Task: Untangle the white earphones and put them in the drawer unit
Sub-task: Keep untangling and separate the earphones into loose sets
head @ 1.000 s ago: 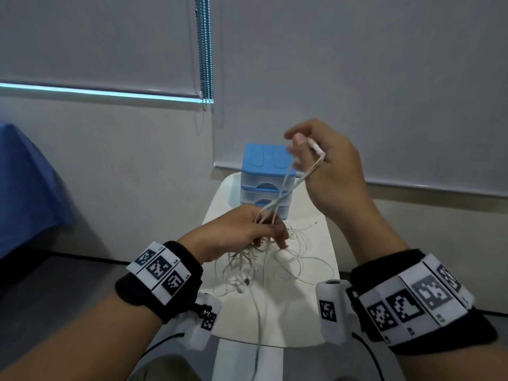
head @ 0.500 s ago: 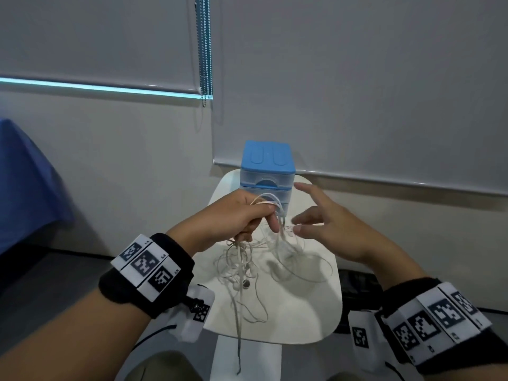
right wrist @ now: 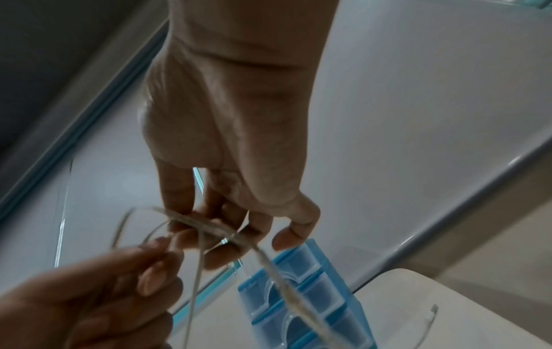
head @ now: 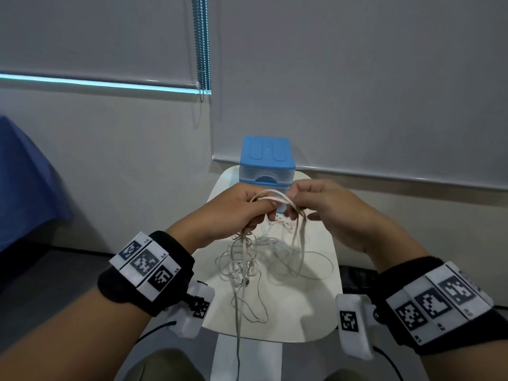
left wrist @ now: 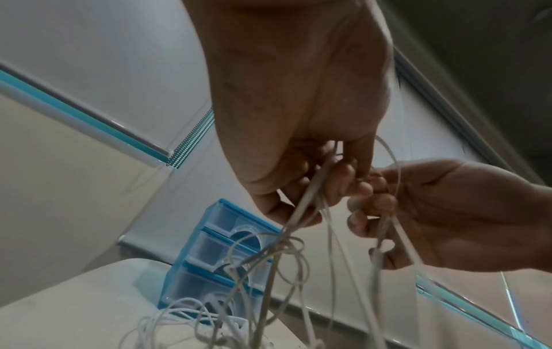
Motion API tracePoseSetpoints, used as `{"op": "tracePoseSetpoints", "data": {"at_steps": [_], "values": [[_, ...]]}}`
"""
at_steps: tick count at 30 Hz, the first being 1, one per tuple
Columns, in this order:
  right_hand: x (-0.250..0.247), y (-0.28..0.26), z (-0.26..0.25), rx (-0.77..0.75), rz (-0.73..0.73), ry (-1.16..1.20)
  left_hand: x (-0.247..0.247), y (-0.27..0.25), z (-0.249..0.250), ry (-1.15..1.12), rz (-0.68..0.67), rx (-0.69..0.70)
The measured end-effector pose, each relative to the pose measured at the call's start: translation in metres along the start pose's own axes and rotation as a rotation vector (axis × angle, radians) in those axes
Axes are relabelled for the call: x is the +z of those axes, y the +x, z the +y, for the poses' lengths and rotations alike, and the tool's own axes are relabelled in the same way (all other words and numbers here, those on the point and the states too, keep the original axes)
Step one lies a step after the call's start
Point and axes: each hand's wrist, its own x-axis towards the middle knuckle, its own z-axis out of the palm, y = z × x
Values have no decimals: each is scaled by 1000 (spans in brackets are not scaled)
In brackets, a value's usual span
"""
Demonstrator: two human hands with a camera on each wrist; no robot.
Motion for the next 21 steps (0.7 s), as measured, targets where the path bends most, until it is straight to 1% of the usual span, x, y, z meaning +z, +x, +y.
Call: {"op": "tracePoseSetpoints", "data": {"at_steps": [1, 4, 6, 9, 11, 12, 13, 14, 16, 17, 18, 19, 21], "values": [[-1, 1, 2, -21, 77, 34, -1, 0, -2, -20, -5, 7], [-9, 5, 5, -64, 380, 131, -3, 0, -8, -32, 16, -15], [-18, 8, 3, -147, 529, 307, -4, 0, -11, -34, 39, -30], [-38, 4, -8, -346, 670, 705, -5, 0, -18, -45, 28, -31], [-56, -4, -16, -530, 700, 984, -6, 0, -23, -41, 22, -45], [-63, -9, -20, -588, 713, 1036, -7, 0, -25, -37, 29, -56], [-68, -12, -21, -592, 725, 1020, -8, 1, -26, -35, 40, -62], [-69, -14, -23, -558, 731, 957, -8, 1, -27, -34, 50, -63], [-61, -13, -20, -432, 725, 764, -7, 2, -24, -35, 69, -49], [-54, -10, -16, -356, 700, 642, -5, 2, -22, -33, 75, -37], [-45, -7, -11, -270, 640, 498, -3, 3, -19, -27, 77, -20], [-35, -3, -5, -175, 536, 330, -1, 3, -15, -16, 73, -1], [-17, -1, 6, 7, 239, -38, 2, 4, -9, 18, 58, 39]]}}
